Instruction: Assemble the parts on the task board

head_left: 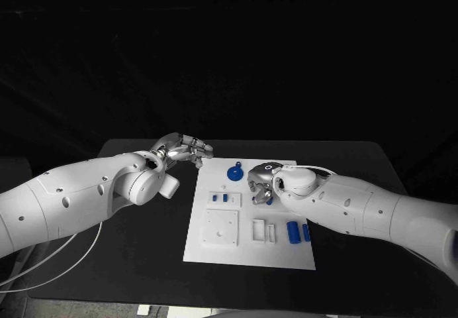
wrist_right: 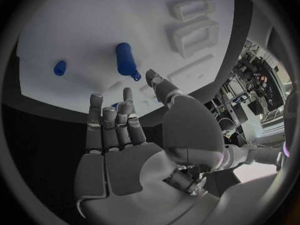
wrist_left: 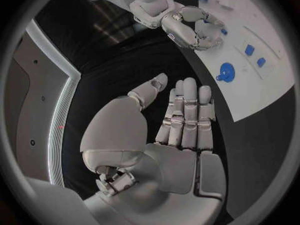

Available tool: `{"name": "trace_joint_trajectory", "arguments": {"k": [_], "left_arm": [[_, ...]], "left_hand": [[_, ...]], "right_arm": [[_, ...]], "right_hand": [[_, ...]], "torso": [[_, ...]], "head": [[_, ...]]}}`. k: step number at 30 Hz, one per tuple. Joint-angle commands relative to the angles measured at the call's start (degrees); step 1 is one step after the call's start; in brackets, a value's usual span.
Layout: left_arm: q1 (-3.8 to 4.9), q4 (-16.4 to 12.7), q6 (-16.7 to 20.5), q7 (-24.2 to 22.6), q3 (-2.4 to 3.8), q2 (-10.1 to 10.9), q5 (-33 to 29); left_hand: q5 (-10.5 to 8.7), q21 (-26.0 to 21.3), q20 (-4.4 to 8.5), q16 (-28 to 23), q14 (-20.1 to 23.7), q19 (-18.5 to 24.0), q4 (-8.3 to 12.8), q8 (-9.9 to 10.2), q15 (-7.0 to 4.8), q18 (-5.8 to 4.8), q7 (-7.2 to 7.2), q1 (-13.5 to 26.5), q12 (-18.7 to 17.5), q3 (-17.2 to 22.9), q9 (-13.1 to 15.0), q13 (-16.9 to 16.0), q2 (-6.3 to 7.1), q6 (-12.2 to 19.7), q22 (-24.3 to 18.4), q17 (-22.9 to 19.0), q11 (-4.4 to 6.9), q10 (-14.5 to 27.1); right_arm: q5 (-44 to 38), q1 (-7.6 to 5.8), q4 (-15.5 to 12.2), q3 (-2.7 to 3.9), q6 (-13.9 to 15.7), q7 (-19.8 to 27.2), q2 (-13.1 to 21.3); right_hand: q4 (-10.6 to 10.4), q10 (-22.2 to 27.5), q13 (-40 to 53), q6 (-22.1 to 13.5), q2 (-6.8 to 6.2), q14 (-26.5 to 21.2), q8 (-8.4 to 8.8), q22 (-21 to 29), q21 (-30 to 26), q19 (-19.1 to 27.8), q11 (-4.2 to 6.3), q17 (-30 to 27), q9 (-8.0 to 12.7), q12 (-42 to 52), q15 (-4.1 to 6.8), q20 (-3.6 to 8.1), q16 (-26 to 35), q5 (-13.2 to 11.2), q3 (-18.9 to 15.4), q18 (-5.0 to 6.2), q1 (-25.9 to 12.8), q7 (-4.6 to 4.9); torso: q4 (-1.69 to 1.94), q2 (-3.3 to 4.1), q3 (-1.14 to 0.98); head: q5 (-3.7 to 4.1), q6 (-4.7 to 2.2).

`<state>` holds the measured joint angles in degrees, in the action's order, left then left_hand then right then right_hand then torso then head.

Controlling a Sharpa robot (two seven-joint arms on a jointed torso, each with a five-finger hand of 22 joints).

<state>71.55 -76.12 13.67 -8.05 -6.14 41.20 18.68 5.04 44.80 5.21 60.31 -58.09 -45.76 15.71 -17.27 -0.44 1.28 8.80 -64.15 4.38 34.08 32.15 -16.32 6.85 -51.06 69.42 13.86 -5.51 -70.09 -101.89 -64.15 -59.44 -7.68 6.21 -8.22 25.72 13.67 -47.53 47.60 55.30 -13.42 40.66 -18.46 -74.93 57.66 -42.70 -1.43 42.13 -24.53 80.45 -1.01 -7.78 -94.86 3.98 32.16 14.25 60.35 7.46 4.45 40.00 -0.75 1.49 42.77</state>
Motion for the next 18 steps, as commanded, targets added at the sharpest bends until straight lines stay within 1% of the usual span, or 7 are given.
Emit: {"name": "trace_joint_trajectory", "arguments": {"k": [1, 5, 9, 10, 12, 13, 18], "left_arm": [[0.24, -0.35, -0.59, -0.24, 0.05, 0.06, -0.23], [0.35, -0.63, -0.53, -0.29, 0.05, 0.22, -0.22], [0.43, -0.93, -0.43, -0.33, 0.05, 0.43, -0.22], [0.48, -1.04, -0.40, -0.37, 0.05, 0.48, -0.22], [0.55, -1.29, -0.33, -0.41, 0.05, 0.63, -0.23], [0.59, -1.41, -0.28, -0.44, 0.05, 0.70, -0.23], [0.75, -2.00, -0.09, -0.49, 0.05, 1.05, -0.23]], "left_hand": [[0.15, -0.23, 0.65, -0.27, 0.12, 0.35, 0.01, 0.33, 0.21, 1.18, 0.00, -0.10, -0.24, -0.02, 0.05, -0.06, -0.35, 0.45, 0.06, 0.07, -0.17, 0.11], [0.17, -0.24, 0.65, -0.28, 0.11, 0.35, 0.01, 0.33, 0.21, 1.17, 0.00, -0.12, -0.24, -0.01, 0.05, -0.06, -0.36, 0.45, 0.06, 0.08, -0.17, 0.11], [0.19, -0.24, 0.64, -0.28, 0.10, 0.35, 0.00, 0.33, 0.21, 1.17, 0.01, -0.12, -0.23, -0.01, 0.06, -0.07, -0.37, 0.45, 0.07, 0.10, -0.17, 0.11], [0.20, -0.24, 0.64, -0.29, 0.10, 0.34, 0.00, 0.33, 0.21, 1.17, 0.01, -0.12, -0.23, -0.01, 0.06, -0.07, -0.37, 0.45, 0.08, 0.10, -0.17, 0.11], [0.20, -0.25, 0.64, -0.29, 0.10, 0.34, -0.01, 0.33, 0.21, 1.17, 0.01, -0.11, -0.23, -0.01, 0.06, -0.07, -0.38, 0.45, 0.08, 0.11, -0.17, 0.11], [0.21, -0.25, 0.64, -0.29, 0.09, 0.34, -0.01, 0.32, 0.21, 1.16, 0.01, -0.11, -0.23, -0.01, 0.06, -0.07, -0.38, 0.45, 0.08, 0.11, -0.17, 0.11], [0.22, -0.25, 0.64, -0.30, 0.08, 0.33, -0.02, 0.32, 0.21, 1.16, 0.01, -0.10, -0.23, -0.01, 0.07, -0.08, -0.37, 0.46, 0.09, 0.13, -0.17, 0.11]], "right_arm": [[-0.65, 0.13, 0.11, -0.04, -1.59, 0.18, -0.14], [-0.65, 0.28, 0.50, -0.10, -1.32, 0.17, -0.26], [-0.65, 0.39, 0.58, -0.12, -1.38, 0.12, -0.37], [-0.65, 0.43, 0.64, -0.14, -1.42, 0.13, -0.41], [-0.77, 0.53, 0.81, -0.20, -1.29, 0.11, -0.54], [-0.79, 0.60, 0.86, -0.22, -1.22, 0.08, -0.56], [-1.07, 0.76, 1.18, -0.28, -0.84, -0.06, -0.63]], "right_hand": [[0.03, 0.28, 0.13, 0.32, -0.09, -0.27, -0.20, -1.26, 0.44, 0.55, -0.15, 0.12, 0.05, 0.06, 0.08, -0.06, -0.69, -0.38, 0.47, 0.75, 0.58, 0.01], [0.01, 0.28, 0.38, 0.37, 0.02, -0.28, -0.23, -1.21, 0.73, 0.66, -0.13, 0.34, 0.06, 0.05, 0.08, -0.06, -0.68, -0.80, 1.54, 0.75, 1.07, -0.01], [-0.66, 0.14, 0.74, 0.41, 0.19, -0.20, -0.34, -1.11, 1.22, 0.74, -0.08, 0.69, 0.00, -0.02, 0.15, -0.06, -0.65, -1.16, 4.83, 0.75, 2.16, -0.03], [-0.97, 0.09, 0.82, 0.40, 0.40, -0.17, -0.39, -1.09, 1.36, 0.73, -0.06, 0.76, -0.05, -0.03, 0.20, -0.04, -0.65, -1.18, 6.09, 0.75, 2.53, -0.04], [-1.40, 0.04, 0.90, 0.40, 0.86, -0.13, -0.46, -1.06, 1.48, 0.76, -0.05, 0.83, -0.11, -0.06, 0.25, -0.04, -0.63, -1.17, 7.53, 0.75, 2.86, -0.05], [-1.63, 0.01, 0.97, 0.38, 0.82, -0.11, -0.49, -1.06, 1.57, 0.80, -0.06, 0.89, -0.15, -0.07, 0.28, -0.06, -0.63, -1.17, 8.41, 0.75, 2.94, -0.05], [-1.91, -0.18, 1.18, 0.52, 1.45, 0.03, -0.74, -1.06, 1.94, 0.80, 0.01, 1.07, -0.33, -0.05, 0.37, -0.03, -0.66, -1.18, 11.12, 0.75, 3.63, -0.12]], "torso": [[0.03, -0.03, -0.04], [0.09, 0.00, 0.00], [0.02, -0.05, -0.02], [0.00, -0.07, -0.02], [0.01, -0.07, 0.00], [0.02, -0.03, 0.00], [0.01, -0.03, 0.00]], "head": [[-0.02, 0.21], [-0.09, 0.27], [-0.19, 0.41], [-0.20, 0.43], [-0.23, 0.45], [-0.24, 0.46], [-0.30, 0.59]]}}
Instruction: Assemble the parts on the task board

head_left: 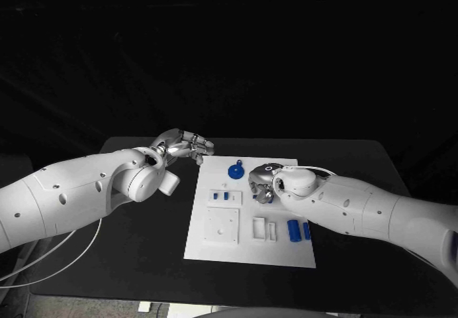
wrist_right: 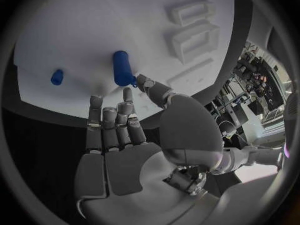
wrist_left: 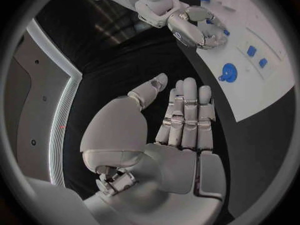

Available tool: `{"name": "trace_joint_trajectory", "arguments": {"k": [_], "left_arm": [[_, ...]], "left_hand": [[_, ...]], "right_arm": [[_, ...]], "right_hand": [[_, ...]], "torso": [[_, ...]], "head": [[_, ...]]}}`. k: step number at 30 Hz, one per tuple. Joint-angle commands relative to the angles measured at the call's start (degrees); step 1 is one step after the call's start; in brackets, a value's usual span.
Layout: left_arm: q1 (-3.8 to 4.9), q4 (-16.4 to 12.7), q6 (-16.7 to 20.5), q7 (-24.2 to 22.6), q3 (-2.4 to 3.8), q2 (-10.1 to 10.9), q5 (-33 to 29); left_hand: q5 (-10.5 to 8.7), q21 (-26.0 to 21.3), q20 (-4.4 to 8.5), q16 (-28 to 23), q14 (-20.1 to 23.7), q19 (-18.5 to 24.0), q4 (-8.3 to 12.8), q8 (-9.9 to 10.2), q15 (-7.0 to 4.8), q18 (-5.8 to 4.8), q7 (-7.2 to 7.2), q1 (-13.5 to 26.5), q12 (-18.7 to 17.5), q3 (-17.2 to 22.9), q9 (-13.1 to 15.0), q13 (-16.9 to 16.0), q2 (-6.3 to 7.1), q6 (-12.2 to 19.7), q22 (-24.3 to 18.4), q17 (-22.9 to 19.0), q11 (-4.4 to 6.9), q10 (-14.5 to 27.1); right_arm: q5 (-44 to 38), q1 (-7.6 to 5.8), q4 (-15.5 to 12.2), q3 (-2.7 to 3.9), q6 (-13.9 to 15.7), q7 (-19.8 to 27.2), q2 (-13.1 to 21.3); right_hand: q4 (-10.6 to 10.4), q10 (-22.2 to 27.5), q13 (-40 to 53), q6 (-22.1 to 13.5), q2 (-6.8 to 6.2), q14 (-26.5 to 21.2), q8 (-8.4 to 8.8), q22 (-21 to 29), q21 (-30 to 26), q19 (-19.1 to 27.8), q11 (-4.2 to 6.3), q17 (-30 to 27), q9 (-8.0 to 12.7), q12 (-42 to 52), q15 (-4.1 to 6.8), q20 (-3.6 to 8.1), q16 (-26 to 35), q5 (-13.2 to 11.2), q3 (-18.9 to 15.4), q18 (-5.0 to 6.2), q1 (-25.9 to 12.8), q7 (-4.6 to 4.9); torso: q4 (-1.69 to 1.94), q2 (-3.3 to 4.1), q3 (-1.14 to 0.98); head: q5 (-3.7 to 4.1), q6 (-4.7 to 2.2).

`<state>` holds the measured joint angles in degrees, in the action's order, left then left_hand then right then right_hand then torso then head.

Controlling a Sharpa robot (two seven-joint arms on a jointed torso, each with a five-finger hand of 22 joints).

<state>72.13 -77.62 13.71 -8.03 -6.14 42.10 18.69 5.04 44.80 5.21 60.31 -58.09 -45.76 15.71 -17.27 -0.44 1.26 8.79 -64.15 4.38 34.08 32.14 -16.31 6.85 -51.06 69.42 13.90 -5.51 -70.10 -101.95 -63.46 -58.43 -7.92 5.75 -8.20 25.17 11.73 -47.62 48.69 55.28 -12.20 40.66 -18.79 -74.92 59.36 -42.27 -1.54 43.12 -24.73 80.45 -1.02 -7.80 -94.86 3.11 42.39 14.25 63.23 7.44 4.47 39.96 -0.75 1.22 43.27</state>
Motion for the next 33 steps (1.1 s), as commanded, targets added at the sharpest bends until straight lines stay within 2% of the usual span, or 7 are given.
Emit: {"name": "trace_joint_trajectory", "arguments": {"k": [1, 13, 17, 24, 30, 33], "left_arm": [[0.19, -0.66, -0.09, -0.53, 0.05, 0.22, -0.23], [0.52, -1.87, 0.25, -0.55, 0.05, 1.06, -0.24], [0.64, -2.06, 0.33, -0.56, 0.05, 1.22, -0.24], [0.73, -2.05, 0.35, -0.54, 0.05, 1.16, -0.24], [0.76, -2.05, 0.38, -0.55, 0.04, 1.14, -0.24], [0.77, -2.05, 0.37, -0.56, 0.04, 1.13, -0.24]], "left_hand": [[0.22, -0.26, 0.64, -0.30, 0.08, 0.33, -0.02, 0.32, 0.21, 1.17, 0.01, -0.10, -0.22, -0.01, 0.08, -0.09, -0.37, 0.46, 0.10, 0.09, -0.18, 0.12], [0.25, -0.27, 0.64, -0.32, 0.05, 0.32, 0.01, 0.31, 0.21, 1.18, 0.01, -0.13, -0.21, -0.01, 0.10, -0.11, -0.32, 0.46, 0.13, 0.14, -0.17, 0.12], [0.25, -0.28, 0.64, -0.33, 0.04, 0.31, 0.03, 0.31, 0.21, 1.18, 0.01, -0.16, -0.21, 0.00, 0.10, -0.11, -0.30, 0.47, 0.14, 0.15, -0.17, 0.12], [0.25, -0.28, 0.65, -0.34, 0.03, 0.30, 0.06, 0.31, 0.20, 1.18, 0.01, -0.20, -0.20, 0.01, 0.11, -0.12, -0.27, 0.47, 0.15, 0.18, -0.16, 0.11], [0.24, -0.29, 0.65, -0.35, 0.02, 0.29, 0.07, 0.30, 0.20, 1.18, 0.01, -0.23, -0.20, 0.02, 0.11, -0.13, -0.26, 0.48, 0.16, 0.20, -0.16, 0.11], [0.23, -0.29, 0.65, -0.35, 0.02, 0.29, 0.08, 0.30, 0.20, 1.18, 0.01, -0.24, -0.19, 0.02, 0.12, -0.13, -0.25, 0.48, 0.17, 0.21, -0.16, 0.11]], "right_arm": [[-1.03, 0.09, 0.24, -0.05, -0.37, -0.05, -0.11], [-1.35, 0.45, 0.87, -0.28, -0.03, -0.06, -0.50], [-1.41, 0.45, 0.80, -0.29, 0.47, 0.10, -0.53], [-1.91, 0.46, 0.66, -0.31, 2.27, 0.53, -0.91], [-3.05, 0.46, 0.59, -0.34, 3.63, 0.76, -1.17], [-3.48, 0.46, 0.61, -0.37, 4.32, 0.83, -1.20]], "right_hand": [[0.00, -0.13, 0.12, 0.55, 0.32, 0.06, -0.45, -1.07, 0.29, 0.38, 0.12, 0.11, -0.15, -0.04, 0.39, -0.01, -0.67, -0.31, 1.22, 0.75, 0.77, -0.12], [-0.12, -0.42, 0.31, 0.71, 0.77, 0.30, -0.71, -1.07, 0.73, 0.29, 0.19, 0.29, -0.35, 0.01, 0.48, -0.02, -0.72, -0.32, 2.81, 0.75, 0.60, -0.18], [-0.10, -0.46, 0.34, 0.71, 0.65, 0.33, -0.73, -1.07, 0.79, 0.28, 0.20, 0.31, -0.37, 0.02, 0.49, -0.02, -0.73, -0.32, 2.86, 0.75, 0.50, -0.19], [0.25, -0.65, 0.43, 0.95, 0.99, 0.49, -0.97, -1.03, 1.00, 0.22, 0.31, 0.38, -0.53, 0.05, 0.56, 0.07, -0.73, -0.31, 3.62, 0.75, 0.89, -0.32], [2.00, -1.25, 0.57, 2.02, 1.82, 0.98, -1.79, -0.95, 1.39, -0.10, 0.79, 0.50, -1.05, 0.17, 0.78, 0.38, -0.81, -0.31, 5.44, 0.75, 3.14, -0.85], [3.24, -1.58, 0.65, 2.51, 1.74, 1.28, -2.22, -0.89, 1.59, -0.31, 1.09, 0.60, -1.41, 0.21, 0.92, 0.48, -0.85, -0.31, 6.39, 0.75, 4.17, -1.16]], "torso": [[0.01, 0.04, 0.00], [0.26, 0.45, 0.01], [0.12, 0.42, 0.04], [0.16, 0.28, 0.05], [0.09, 0.29, 0.05], [0.15, 0.30, 0.10]], "head": [[-0.02, 0.13], [0.00, 0.31], [-0.19, 0.55], [-0.28, 0.63], [-0.20, 0.60], [-0.11, 0.58]]}}
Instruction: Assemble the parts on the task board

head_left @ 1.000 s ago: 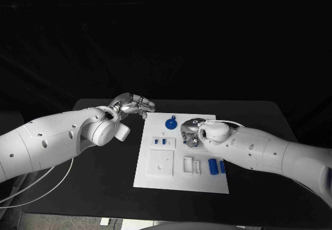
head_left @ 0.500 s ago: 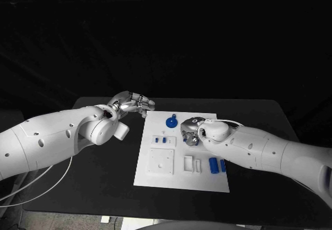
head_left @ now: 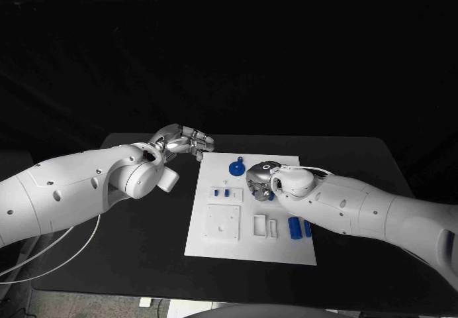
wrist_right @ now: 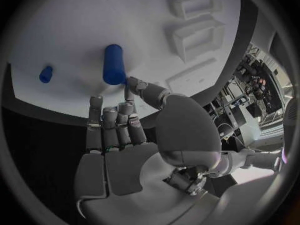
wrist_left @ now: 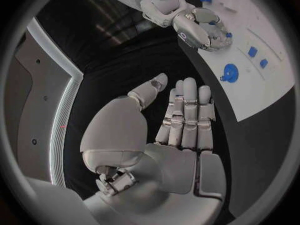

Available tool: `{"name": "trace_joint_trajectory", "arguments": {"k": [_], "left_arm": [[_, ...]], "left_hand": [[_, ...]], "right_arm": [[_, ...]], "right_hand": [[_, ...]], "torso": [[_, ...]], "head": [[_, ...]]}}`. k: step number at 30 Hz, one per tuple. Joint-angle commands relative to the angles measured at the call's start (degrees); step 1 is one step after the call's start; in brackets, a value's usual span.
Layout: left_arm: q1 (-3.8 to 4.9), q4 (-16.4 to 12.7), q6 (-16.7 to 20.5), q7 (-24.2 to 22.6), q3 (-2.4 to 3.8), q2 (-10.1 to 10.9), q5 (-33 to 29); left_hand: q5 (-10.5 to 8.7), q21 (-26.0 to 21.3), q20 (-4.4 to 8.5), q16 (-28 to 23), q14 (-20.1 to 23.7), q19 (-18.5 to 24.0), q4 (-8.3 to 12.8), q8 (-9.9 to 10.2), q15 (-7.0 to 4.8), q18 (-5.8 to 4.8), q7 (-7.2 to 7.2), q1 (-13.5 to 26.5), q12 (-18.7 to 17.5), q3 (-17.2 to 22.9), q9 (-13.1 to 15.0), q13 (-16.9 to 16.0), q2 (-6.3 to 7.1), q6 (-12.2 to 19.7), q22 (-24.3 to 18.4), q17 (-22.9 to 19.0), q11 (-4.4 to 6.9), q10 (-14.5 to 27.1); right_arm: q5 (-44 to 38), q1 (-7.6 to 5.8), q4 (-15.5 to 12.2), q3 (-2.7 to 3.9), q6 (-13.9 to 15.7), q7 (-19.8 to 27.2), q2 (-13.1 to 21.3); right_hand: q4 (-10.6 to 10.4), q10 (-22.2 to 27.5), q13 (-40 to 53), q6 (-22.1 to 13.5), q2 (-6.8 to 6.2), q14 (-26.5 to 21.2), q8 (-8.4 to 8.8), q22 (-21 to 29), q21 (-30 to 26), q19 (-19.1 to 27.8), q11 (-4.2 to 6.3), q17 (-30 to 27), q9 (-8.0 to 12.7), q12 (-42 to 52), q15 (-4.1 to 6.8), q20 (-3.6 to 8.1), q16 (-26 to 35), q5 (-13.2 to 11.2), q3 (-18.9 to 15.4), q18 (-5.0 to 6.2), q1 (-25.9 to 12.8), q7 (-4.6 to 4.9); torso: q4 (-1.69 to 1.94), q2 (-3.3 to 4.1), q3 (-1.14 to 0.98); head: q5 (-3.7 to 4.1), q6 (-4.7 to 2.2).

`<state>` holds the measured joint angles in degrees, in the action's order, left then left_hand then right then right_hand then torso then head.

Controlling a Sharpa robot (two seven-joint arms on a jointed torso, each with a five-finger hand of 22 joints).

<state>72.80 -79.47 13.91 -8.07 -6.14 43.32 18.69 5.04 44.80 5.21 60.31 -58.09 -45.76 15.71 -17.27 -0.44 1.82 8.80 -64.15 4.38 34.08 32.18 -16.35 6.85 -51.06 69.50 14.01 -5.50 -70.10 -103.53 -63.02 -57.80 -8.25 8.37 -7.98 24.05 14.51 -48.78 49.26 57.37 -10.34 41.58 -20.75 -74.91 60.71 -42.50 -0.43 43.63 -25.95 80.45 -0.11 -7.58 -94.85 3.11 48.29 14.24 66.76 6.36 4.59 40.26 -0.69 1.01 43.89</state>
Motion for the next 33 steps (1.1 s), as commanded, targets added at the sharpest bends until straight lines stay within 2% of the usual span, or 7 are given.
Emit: {"name": "trace_joint_trajectory", "arguments": {"k": [1, 14, 20, 23, 27, 30, 33], "left_arm": [[0.10, -0.22, 0.16, -0.52, 0.04, -0.06, -0.24], [0.13, -0.02, 0.31, -0.43, 0.04, 0.04, -0.24], [0.14, 0.11, 0.42, -0.39, 0.04, 0.16, -0.24], [0.14, 0.10, 0.40, -0.36, 0.04, 0.20, -0.24], [0.14, 0.07, 0.41, -0.34, 0.04, 0.34, -0.25], [0.15, 0.00, 0.43, -0.28, 0.03, 0.58, -0.25], [0.15, -0.07, 0.45, -0.22, 0.02, 0.75, -0.25]], "left_hand": [[0.23, -0.30, 0.65, -0.35, 0.02, 0.29, 0.08, 0.30, 0.20, 0.63, 0.01, -0.24, -0.19, 0.02, 0.08, -0.10, -0.25, 0.48, 0.09, 0.11, -0.16, 0.11], [0.17, -0.31, 0.65, -0.38, 0.00, 0.27, 0.08, 0.30, 0.20, 0.62, 0.01, -0.25, -0.18, 0.02, 0.09, -0.11, -0.24, 0.49, 0.12, 0.15, -0.16, 0.11], [0.16, -0.32, 0.66, -0.39, -0.01, 0.25, 0.07, 0.29, 0.19, 0.63, 0.01, -0.29, -0.18, 0.04, 0.10, -0.12, -0.29, 0.49, 0.13, 0.17, -0.16, 0.10], [0.16, -0.32, 0.66, -0.39, -0.02, 0.25, 0.07, 0.29, 0.19, 0.63, 0.01, -0.31, -0.17, 0.05, 0.10, -0.13, -0.31, 0.50, 0.14, 0.18, -0.16, 0.10], [0.15, -0.33, 0.66, -0.40, -0.03, 0.24, 0.08, 0.29, 0.19, 0.63, 0.01, -0.32, -0.17, 0.06, 0.11, -0.13, -0.31, 0.50, 0.14, 0.20, -0.15, 0.10], [0.14, -0.33, 0.66, -0.40, -0.03, 0.23, 0.07, 0.29, 0.19, 0.63, 0.02, -0.32, -0.17, 0.06, 0.11, -0.14, -0.32, 0.50, 0.15, 0.21, -0.15, 0.10], [0.13, -0.33, 0.66, -0.41, -0.04, 0.23, 0.07, 0.29, 0.19, 0.63, 0.02, -0.33, -0.17, 0.06, 0.11, -0.14, -0.33, 0.50, 0.16, 0.22, -0.15, 0.10]], "right_arm": [[-2.44, 0.01, -0.07, -0.04, 2.14, 0.60, -0.08], [-4.23, 0.01, -0.61, -0.21, 4.05, 1.67, -0.01], [-3.25, 0.01, -1.17, -0.28, 7.38, 1.97, 0.31], [-2.57, 0.00, -1.84, -0.28, 9.04, 1.22, 0.93], [-1.28, -0.16, -3.27, -0.26, 9.76, 0.26, 2.06], [1.46, -0.51, -5.12, -0.23, 10.87, -1.08, 3.30], [2.78, -0.71, -6.22, -0.18, 10.91, -3.02, 3.96]], "right_hand": [[0.63, -0.50, 0.11, 0.53, -0.18, 0.41, -0.36, -0.89, 0.28, -0.13, 0.04, 0.11, -0.28, 0.21, 0.05, 0.25, -0.85, -0.32, 0.64, 0.76, 0.72, -0.14], [1.99, -0.83, 0.36, 1.06, -0.84, 0.69, -0.93, -0.77, 0.57, -0.28, 0.52, 0.39, -0.95, 0.13, 0.29, 0.38, -0.80, -0.32, 2.08, 0.76, 2.51, -0.76], [1.98, 0.20, 0.82, -1.59, -1.42, -0.11, 0.61, -0.81, 0.51, 0.49, 0.15, 0.74, -0.31, 0.02, 0.21, 0.21, -0.70, -0.31, 2.50, 0.75, 3.78, -0.26], [1.94, 0.53, 1.04, -3.82, -2.12, -0.34, 1.80, -0.80, 0.58, 0.64, 0.32, 0.93, 0.24, 0.06, 0.12, 0.07, -0.73, -0.32, 2.45, 0.75, 4.15, -0.77], [1.67, 0.34, 1.18, -4.35, -3.70, -0.20, 2.01, -0.80, 0.83, 0.43, 0.06, 1.05, 0.36, 0.21, 0.08, -0.04, -0.83, -0.32, 1.42, 0.76, 3.13, -0.02], [0.47, -0.08, 1.24, -4.55, -5.01, 0.22, 2.07, -0.72, 1.14, -0.04, -1.07, 1.13, 0.43, 0.32, 0.05, -0.15, -0.89, -0.35, -0.52, 0.74, 0.42, 1.24], [-1.41, -0.59, 1.28, -4.31, -5.86, 0.74, 1.91, -0.70, 1.50, -0.53, -1.83, 1.19, 0.40, 0.50, 0.06, -0.23, -1.01, -0.33, -3.62, 0.74, -3.72, 1.98]], "torso": [[0.03, 0.01, 0.04], [0.00, 0.04, 0.03], [-0.09, 0.06, 0.00], [-0.09, 0.07, 0.00], [-0.09, 0.05, 0.00], [-0.14, 0.07, 0.05], [-0.20, 0.08, 0.02]], "head": [[0.11, -0.03], [-0.07, 0.03], [-0.09, 0.01], [-0.15, -0.06], [-0.19, -0.18], [-0.20, -0.23], [-0.22, -0.28]]}}
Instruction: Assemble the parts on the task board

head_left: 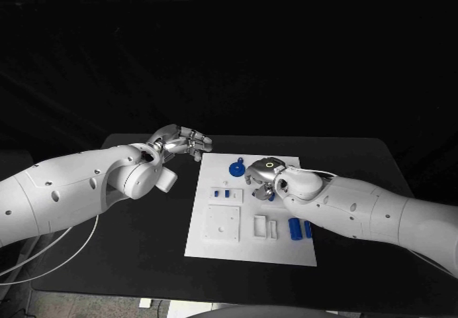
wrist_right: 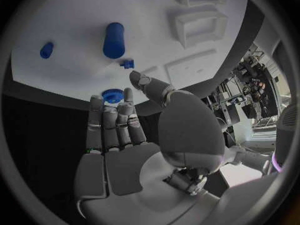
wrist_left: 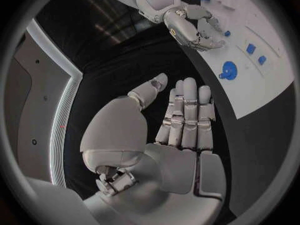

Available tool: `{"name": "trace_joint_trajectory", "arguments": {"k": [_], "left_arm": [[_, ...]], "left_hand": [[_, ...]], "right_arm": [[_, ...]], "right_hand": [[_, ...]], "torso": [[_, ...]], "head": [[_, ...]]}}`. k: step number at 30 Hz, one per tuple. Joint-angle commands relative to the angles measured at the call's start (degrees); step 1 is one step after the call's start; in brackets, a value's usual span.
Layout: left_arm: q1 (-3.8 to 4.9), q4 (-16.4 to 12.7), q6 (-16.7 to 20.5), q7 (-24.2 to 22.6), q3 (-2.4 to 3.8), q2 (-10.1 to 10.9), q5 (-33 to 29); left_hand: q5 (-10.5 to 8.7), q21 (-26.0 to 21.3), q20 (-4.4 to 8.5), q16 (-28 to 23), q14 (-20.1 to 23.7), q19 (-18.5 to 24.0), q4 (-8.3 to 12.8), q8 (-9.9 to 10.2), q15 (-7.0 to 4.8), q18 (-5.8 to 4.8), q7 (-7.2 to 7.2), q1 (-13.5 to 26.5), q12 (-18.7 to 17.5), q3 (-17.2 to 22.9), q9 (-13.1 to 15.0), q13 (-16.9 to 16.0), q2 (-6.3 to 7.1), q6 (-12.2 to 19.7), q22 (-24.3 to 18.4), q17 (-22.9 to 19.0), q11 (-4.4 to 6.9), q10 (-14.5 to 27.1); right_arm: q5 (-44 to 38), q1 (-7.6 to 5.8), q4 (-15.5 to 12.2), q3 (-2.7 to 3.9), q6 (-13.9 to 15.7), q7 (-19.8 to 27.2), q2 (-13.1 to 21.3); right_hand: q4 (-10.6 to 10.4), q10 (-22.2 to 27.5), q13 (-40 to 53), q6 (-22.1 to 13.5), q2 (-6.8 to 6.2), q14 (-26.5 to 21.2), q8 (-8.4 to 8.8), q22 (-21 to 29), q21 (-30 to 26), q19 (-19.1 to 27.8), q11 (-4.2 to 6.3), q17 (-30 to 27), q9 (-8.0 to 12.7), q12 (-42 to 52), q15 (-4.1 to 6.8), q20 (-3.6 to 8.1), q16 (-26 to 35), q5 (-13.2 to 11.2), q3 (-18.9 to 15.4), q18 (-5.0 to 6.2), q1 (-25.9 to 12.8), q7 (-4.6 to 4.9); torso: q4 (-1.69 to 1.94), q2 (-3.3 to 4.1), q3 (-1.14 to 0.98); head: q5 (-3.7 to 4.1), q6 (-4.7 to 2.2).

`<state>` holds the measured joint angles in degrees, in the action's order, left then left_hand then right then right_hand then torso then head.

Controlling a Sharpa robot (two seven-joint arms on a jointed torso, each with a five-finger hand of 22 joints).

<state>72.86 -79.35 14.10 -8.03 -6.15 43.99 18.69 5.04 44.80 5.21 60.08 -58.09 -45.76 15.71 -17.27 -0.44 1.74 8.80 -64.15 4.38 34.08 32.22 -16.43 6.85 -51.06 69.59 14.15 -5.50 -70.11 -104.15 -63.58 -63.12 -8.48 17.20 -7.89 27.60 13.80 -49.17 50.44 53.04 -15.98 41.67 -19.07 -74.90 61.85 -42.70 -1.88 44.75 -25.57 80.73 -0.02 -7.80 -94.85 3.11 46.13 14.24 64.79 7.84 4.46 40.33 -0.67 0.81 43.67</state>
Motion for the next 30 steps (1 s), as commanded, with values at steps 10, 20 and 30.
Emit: {"name": "trace_joint_trajectory", "arguments": {"k": [10, 20, 30], "left_arm": [[0.12, -0.34, 0.30, -0.17, 0.03, 0.12, -0.25], [0.13, -0.36, 0.28, -0.03, 0.02, 0.07, -0.25], [0.13, -0.22, 0.20, 0.00, 0.01, -0.25, -0.25]], "left_hand": [[0.11, -0.34, 0.66, -0.20, -0.05, 0.21, 0.05, 0.30, 0.18, 0.70, 0.02, -0.32, -0.17, 0.06, 0.08, -0.06, -0.32, 0.53, 0.09, 0.11, -0.16, 0.12], [0.01, -0.37, 0.65, -0.24, -0.06, 0.18, -0.05, 0.30, 0.20, 0.68, 0.04, -0.22, -0.17, 0.02, 0.09, -0.08, -0.33, 0.55, 0.12, 0.17, -0.17, 0.14], [-0.01, -0.39, 0.65, -0.25, -0.07, 0.18, -0.09, 0.30, 0.20, 0.67, 0.05, -0.18, -0.17, 0.02, 0.10, -0.08, -0.35, 0.56, 0.13, 0.19, -0.17, 0.14]], "right_arm": [[4.42, -0.27, -1.07, 0.19, -7.06, -9.37, 0.22], [6.74, -0.27, 0.35, 0.19, -11.43, -12.24, -1.24], [8.93, -0.25, 2.14, 0.19, -13.52, -13.88, -2.60]], "right_hand": [[-4.95, -1.97, 0.14, 2.99, -0.05, 2.43, -1.60, -0.04, 0.72, -1.75, 0.80, 0.30, -0.94, 0.53, 0.64, 1.08, -1.08, -0.32, -8.39, 0.76, -8.94, -0.75], [-14.70, -4.63, 0.15, 5.14, 3.62, 4.59, -2.53, 0.81, 1.01, -3.48, 2.12, 0.60, -1.71, 0.76, 2.09, 2.67, -1.02, -0.29, -9.41, 0.76, -15.82, -2.01], [-14.71, -5.20, 0.12, 5.40, 5.43, 5.00, -2.55, 0.82, 1.22, -3.51, 2.31, 0.70, -1.87, 0.63, 2.64, 3.17, -0.90, -0.30, -10.44, 0.76, -15.88, -2.18]], "torso": [[0.11, 0.06, 0.03], [0.16, 0.08, 0.08], [0.26, 0.09, 0.09]], "head": [[0.16, -0.22], [0.25, -0.30], [0.30, -0.17]]}}
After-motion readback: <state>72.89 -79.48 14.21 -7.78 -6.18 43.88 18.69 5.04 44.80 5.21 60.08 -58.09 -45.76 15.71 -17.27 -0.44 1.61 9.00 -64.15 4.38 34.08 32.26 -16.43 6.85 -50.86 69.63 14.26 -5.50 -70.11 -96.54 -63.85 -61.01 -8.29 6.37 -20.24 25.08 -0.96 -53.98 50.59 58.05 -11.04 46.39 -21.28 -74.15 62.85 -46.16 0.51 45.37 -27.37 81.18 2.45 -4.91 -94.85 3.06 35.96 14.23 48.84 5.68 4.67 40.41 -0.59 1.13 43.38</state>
